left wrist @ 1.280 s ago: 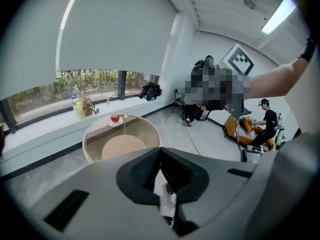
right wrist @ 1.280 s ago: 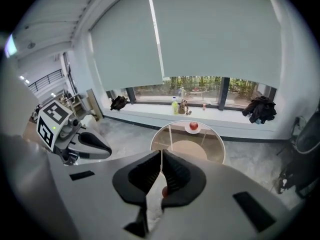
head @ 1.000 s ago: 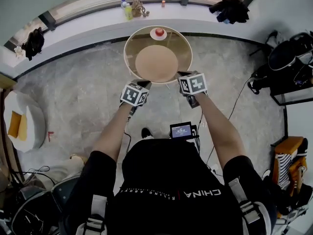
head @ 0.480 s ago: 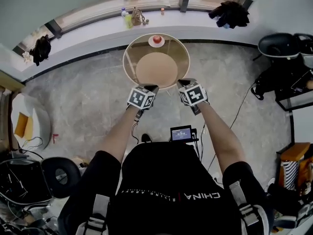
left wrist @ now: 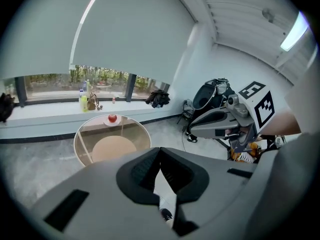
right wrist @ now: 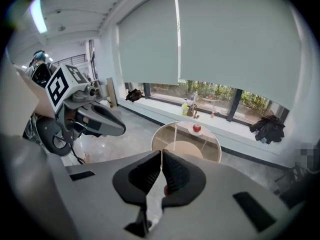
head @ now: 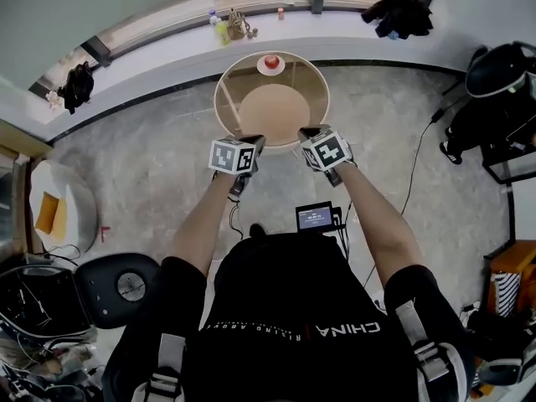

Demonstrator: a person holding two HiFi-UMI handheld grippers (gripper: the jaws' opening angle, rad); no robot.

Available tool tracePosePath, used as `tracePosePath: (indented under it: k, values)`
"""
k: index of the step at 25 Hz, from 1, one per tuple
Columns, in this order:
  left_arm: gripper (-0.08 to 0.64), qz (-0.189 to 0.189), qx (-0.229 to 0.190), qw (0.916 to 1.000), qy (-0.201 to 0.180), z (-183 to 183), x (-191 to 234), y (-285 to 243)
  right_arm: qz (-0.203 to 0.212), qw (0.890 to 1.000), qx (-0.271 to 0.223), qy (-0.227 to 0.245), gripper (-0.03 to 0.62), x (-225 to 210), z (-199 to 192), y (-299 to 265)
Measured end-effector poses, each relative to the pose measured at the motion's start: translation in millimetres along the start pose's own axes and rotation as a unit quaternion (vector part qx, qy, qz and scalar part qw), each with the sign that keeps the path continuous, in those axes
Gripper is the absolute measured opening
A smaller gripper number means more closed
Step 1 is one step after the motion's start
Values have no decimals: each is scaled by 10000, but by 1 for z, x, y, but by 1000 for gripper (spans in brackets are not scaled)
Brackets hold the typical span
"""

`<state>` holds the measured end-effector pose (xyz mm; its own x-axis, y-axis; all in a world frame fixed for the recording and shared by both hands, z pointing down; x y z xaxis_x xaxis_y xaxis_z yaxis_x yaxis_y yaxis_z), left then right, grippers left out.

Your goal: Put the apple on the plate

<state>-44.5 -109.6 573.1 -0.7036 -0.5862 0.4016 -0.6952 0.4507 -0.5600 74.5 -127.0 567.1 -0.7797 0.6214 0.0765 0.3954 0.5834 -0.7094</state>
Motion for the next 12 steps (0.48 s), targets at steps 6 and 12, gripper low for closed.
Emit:
tracePosePath:
  k: [6, 12]
  values:
    - [17, 110, 111, 9998, -117, 2, -7, -14, 93, 9999, -30, 62, 35, -15, -1, 3]
    - [17, 101, 190, 9996, -193, -3, -8, -21, 128, 9999, -42, 18, 35, -19, -5, 0]
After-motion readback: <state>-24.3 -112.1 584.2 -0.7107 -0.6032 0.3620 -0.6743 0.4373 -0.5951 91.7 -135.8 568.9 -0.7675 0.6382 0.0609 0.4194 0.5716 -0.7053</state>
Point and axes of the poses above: the fingertips, and each gripper's own axes: y backward along the fingers, x to its left, z out of its top, the point moved 2 cm from there along y, backward along the fingers, and after that the axes turned 7 degrees about -z, right-handed, at the moved point
